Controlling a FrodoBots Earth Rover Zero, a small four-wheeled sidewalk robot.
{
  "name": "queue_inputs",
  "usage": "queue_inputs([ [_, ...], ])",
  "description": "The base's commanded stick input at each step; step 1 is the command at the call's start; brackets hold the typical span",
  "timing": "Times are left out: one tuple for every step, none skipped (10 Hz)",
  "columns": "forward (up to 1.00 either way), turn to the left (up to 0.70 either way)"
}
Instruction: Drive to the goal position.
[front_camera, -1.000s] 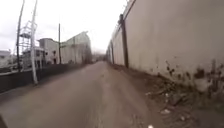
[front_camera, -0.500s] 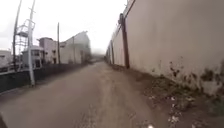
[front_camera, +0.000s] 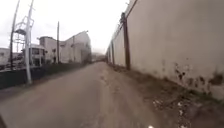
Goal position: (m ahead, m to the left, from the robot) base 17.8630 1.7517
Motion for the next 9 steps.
queue_inputs([
  [0.30, 0.51],
  [0.30, 0.60],
  [0.30, 0.60],
  [0.30, 0.60],
  [0.30, 0.60],
  [0.30, 0.60],
  [0.30, 0.60],
  [0.30, 0.00],
  [0.30, 0.00],
])
